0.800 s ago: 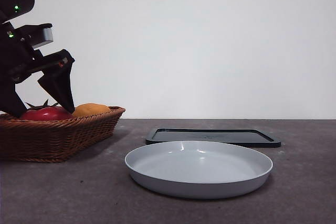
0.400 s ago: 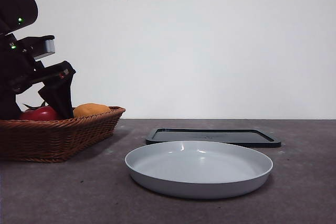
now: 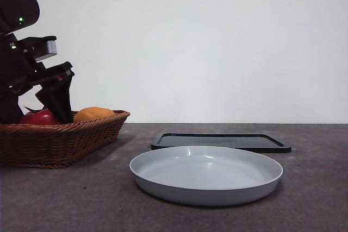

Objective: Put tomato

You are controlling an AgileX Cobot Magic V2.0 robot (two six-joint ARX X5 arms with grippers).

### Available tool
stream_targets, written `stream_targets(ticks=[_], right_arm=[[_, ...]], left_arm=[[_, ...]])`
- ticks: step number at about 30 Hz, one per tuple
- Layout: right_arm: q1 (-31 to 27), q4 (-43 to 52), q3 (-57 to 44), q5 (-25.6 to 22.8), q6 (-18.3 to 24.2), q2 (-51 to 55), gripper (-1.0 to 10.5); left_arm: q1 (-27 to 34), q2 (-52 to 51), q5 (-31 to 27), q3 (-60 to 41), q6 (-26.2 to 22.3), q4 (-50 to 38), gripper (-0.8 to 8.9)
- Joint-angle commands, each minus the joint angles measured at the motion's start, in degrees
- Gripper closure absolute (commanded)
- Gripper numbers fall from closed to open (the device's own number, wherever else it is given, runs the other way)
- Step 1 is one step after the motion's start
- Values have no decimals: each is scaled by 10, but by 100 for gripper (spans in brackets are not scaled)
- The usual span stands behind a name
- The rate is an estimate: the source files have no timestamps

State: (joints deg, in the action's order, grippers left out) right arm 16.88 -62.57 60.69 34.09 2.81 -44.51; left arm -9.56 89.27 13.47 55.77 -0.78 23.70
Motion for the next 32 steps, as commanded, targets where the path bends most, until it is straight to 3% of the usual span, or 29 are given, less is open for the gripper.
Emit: stream_targets(ticks=[1,9,15,22,32], right_arm=[[3,4,9,0,6,-4,503],[3,4,9,0,6,-4,503],[3,4,9,0,6,-4,503],[3,4,9,0,6,-4,503],[3,4,9,-1,6,-4,503]], left_arm=[[-4,-17,13,40,3,17,515],[-61,-71,47,117,4,87,514],[-166,-82,47,130,-3,88,514],[-280,-34,3,130,-18,38,511],[-353,78,-33,130,-33,-31,511]])
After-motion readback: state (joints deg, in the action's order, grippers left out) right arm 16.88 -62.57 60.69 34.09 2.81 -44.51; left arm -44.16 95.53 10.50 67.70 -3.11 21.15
